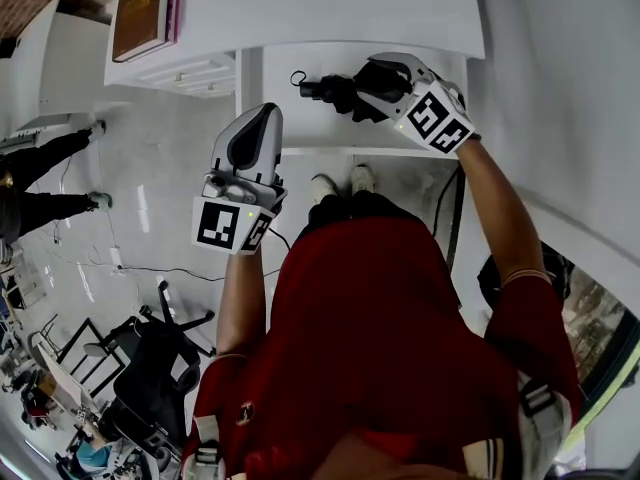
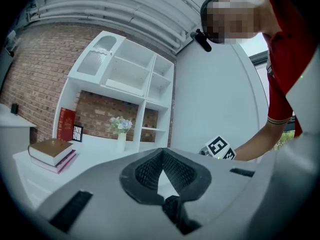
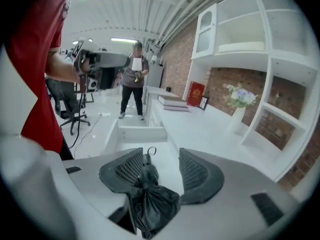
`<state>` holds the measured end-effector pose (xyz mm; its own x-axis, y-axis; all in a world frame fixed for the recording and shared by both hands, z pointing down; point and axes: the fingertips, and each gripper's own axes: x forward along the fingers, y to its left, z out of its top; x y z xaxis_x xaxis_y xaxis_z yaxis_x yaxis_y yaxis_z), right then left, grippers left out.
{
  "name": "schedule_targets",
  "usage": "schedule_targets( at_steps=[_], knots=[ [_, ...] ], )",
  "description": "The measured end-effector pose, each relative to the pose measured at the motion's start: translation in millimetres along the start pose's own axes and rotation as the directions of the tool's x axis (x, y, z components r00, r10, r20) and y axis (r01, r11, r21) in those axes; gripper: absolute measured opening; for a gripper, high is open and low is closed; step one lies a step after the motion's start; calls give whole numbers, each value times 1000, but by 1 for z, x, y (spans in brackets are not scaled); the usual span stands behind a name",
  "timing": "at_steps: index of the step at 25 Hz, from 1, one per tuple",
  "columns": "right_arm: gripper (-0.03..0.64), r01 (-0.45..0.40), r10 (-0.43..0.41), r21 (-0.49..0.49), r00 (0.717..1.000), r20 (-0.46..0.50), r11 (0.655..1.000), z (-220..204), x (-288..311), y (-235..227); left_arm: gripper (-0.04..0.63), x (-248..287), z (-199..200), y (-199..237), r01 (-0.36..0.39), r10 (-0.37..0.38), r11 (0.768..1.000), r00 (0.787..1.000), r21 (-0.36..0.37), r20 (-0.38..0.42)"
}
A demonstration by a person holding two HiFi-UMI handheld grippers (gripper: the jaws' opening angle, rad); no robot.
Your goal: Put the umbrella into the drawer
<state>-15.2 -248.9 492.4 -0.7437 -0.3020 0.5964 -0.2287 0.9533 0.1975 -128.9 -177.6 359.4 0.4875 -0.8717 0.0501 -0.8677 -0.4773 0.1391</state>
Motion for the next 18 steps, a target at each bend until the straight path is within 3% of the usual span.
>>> schedule_targets(
  at_steps=[6,12,18],
  knots=[
    [171,43,-67,121,977,204,992,65,-40,4,6,-1,11,-10,29,-30,1000,999,12,28],
    [93,56,-142,235,920,366,970,109,-73,14,6,-4,22,-20,49,-50,998,997,30,50],
    [43,55,-179,269,867,464,962,139,-97,30,6,-10,34,-30,66,-69,996,995,53,72]
  ],
)
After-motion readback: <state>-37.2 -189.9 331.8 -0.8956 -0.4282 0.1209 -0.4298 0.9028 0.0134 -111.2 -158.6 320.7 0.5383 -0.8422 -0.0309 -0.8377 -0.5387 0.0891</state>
